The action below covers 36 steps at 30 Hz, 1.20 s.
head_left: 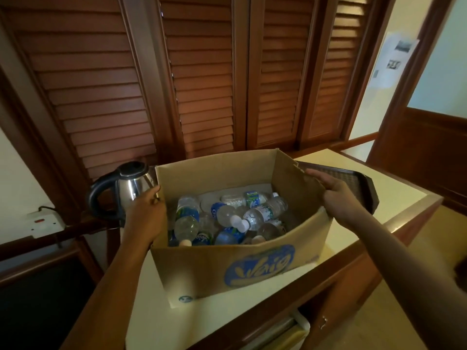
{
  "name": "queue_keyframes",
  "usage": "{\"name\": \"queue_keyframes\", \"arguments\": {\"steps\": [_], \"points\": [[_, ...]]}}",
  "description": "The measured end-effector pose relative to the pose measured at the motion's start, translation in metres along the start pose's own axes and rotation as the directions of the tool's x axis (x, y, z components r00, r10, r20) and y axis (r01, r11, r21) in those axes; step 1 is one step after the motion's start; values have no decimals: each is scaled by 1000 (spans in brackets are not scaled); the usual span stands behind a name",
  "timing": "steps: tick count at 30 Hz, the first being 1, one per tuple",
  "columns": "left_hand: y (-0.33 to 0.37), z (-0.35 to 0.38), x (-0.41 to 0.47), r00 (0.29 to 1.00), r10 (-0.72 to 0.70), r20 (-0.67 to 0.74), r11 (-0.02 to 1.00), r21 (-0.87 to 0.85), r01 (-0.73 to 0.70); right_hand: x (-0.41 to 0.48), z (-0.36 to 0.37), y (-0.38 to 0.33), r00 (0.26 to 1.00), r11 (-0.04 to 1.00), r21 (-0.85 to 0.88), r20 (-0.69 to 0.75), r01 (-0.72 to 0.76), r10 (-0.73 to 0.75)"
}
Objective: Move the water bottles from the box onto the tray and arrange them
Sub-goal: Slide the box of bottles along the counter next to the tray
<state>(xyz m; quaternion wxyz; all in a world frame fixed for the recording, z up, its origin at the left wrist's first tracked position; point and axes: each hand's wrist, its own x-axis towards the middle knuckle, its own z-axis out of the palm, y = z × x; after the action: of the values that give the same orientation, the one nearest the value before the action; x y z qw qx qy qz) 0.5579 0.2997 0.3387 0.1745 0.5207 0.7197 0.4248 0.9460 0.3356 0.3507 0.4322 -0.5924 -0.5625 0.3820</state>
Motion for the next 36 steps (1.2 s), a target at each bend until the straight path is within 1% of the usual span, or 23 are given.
{"name": "queue_keyframes", "arguments": {"steps": [4,7,13,17,18,19,20,21,22,23,24,25,26,27,29,30,31,32,33,34,35,36], "points": [[5,8,4,1000,-24,9,1000,-18,25,26,-5,12,999,1000,-23,35,12,-12],[8,10,2,998,-58,11,997,-58,59,40,-10,17,995,999,-22,89,47,-45],[17,13,-6,996,-92,-10,995,-34,92,67,-16,28,979,992,-42,171,122,-113],[24,8,-15,966,-227,-127,974,-18,227,72,-25,35,942,973,-69,277,219,-192],[28,8,-18,955,-260,-143,965,-2,262,73,-30,37,919,967,-40,322,252,-226],[32,9,-21,944,-293,-151,956,-11,294,75,-36,39,894,965,24,373,260,-250],[35,10,-25,925,-345,-157,939,-51,341,78,-42,44,878,968,112,406,226,-252],[39,12,-30,899,-407,-163,911,-140,387,84,-49,52,879,970,174,418,170,-229],[41,14,-38,859,-491,-145,855,-267,444,92,-56,63,891,976,183,413,121,-188],[42,17,-48,814,-571,-104,768,-416,486,104,-62,78,904,990,104,406,99,-133],[41,21,-60,782,-620,-59,663,-573,482,116,-67,96,910,993,-51,407,104,-74],[39,27,-73,766,-641,-43,566,-701,434,126,-72,113,909,956,-256,417,141,-22],[38,35,-85,761,-646,-61,511,-775,371,135,-76,131,907,877,-441,420,192,12],[40,42,-96,750,-652,-112,511,-796,326,141,-79,148,909,790,-564,416,240,21],[52,56,-114,714,-649,-261,619,-727,298,146,-83,177,910,664,-679,415,313,-4],[58,62,-119,710,-614,-344,699,-656,286,148,-84,189,911,607,-717,412,343,-29],[66,69,-126,716,-540,-443,799,-538,269,148,-85,196,912,552,-750,407,365,-49],[71,76,-132,713,-435,-550,892,-369,259,151,-87,202,914,517,-768,399,378,-76],[80,84,-140,714,-305,-630,951,-165,261,153,-88,206,915,508,-771,390,384,-100],[89,96,-149,707,-167,-687,971,10,239,155,-89,208,915,512,-766,384,389,-120],[104,112,-157,695,-53,-717,977,106,184,156,-91,208,915,522,-759,383,389,-126],[120,131,-164,693,50,-719,983,157,92,155,-93,209,913,530,-751,385,395,-134]]}}
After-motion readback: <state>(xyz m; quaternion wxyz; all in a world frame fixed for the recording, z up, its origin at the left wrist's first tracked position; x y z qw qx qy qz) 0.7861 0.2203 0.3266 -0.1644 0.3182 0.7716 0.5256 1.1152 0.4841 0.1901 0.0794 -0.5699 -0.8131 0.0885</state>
